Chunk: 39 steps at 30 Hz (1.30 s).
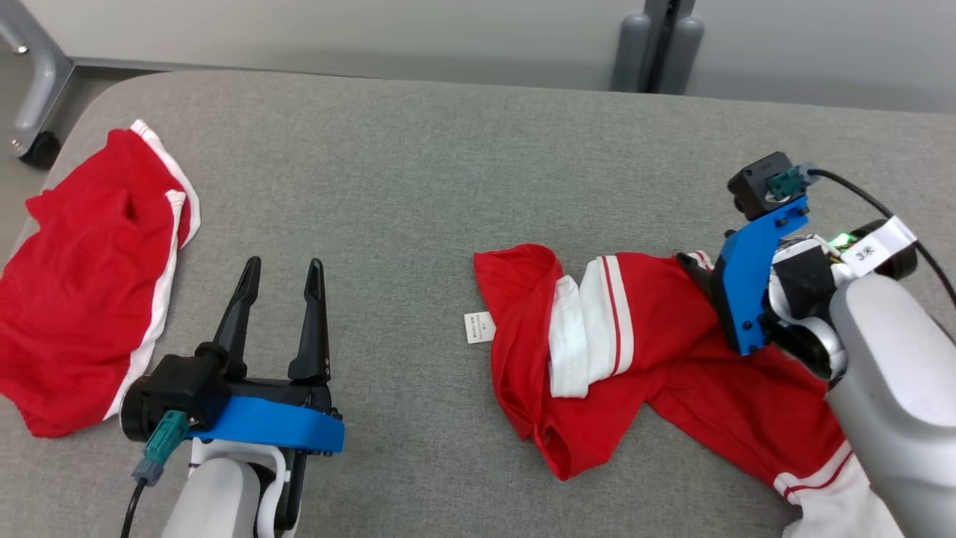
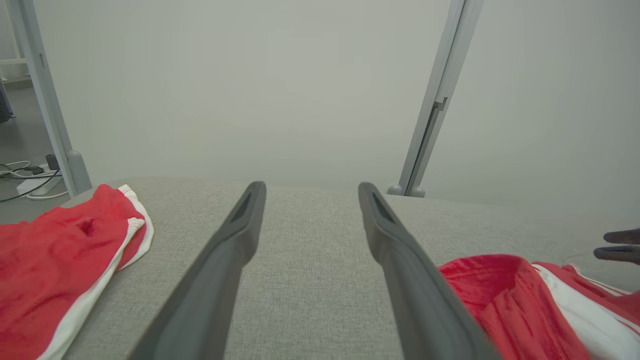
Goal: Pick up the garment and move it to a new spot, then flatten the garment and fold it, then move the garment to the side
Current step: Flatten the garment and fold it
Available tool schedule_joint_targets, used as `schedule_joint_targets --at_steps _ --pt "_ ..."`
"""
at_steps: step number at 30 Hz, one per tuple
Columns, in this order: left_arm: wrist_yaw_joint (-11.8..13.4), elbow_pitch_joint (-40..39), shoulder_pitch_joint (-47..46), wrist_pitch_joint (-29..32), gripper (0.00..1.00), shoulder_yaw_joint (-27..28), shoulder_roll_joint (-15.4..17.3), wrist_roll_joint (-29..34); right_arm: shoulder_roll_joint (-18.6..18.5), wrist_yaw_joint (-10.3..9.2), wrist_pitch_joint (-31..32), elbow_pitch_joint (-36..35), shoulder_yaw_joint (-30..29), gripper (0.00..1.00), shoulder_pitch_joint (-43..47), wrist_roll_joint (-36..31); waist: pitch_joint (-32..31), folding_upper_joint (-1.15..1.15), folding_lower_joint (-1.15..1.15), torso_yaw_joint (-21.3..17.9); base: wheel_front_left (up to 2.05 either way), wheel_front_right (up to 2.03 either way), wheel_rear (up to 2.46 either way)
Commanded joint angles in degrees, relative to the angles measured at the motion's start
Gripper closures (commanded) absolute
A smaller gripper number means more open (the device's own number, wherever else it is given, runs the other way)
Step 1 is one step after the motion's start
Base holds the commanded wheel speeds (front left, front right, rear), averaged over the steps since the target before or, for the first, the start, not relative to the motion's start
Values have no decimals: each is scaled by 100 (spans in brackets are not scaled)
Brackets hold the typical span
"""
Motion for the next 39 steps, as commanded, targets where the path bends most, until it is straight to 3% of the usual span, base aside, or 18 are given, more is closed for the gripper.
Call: schedule_joint_targets --at_steps 1,9,14,15,16,17,22,28,33,39 --pt "-50 -14 -157 -28 0 3 -58 48 -217 -3 78 250 129 0 -194 169 215 0 -1 240 0 0 0" --pt "-147 -40 -285 -28 0 69 -178 145 -618 -2 148 741 912 0 -532 622 494 0 -1 467 0 0 0" --pt "-202 -54 -391 -28 0 66 -255 194 -981 0 370 840 1845 3 -575 1068 614 0 -1 556 0 0 0" --pt "-214 -51 -398 -28 0 54 -266 197 -1046 1 407 828 2023 51 -589 1163 625 0 -1 561 0 0 0" --pt "-224 -45 -393 -28 0 49 -270 197 -1122 3 425 807 2197 84 -613 1236 634 0 -1 563 0 0 0" --pt "-231 -42 -393 -28 0 46 -275 210 -1192 5 443 780 2359 100 -640 1351 642 0 -1 565 0 0 0" --pt "-239 -69 -432 -28 0 75 -301 251 -1487 -8 21 630 2726 100 -1048 1646 656 0 -1 534 0 0 0" --pt "-262 -106 -419 -28 0 106 -325 258 -1484 -5 -818 955 2359 100 -1596 1506 656 0 -1 491 0 0 0" --pt "-274 -140 -413 -28 0 85 -344 263 -1443 -4 -1534 1761 1451 100 -1988 1014 717 0 -1 502 0 0 0" --pt "-281 -189 -463 -28 0 51 -359 272 -1418 -4 -2578 2953 -178 100 -2412 -77 815 0 -1 586 0 0 0"
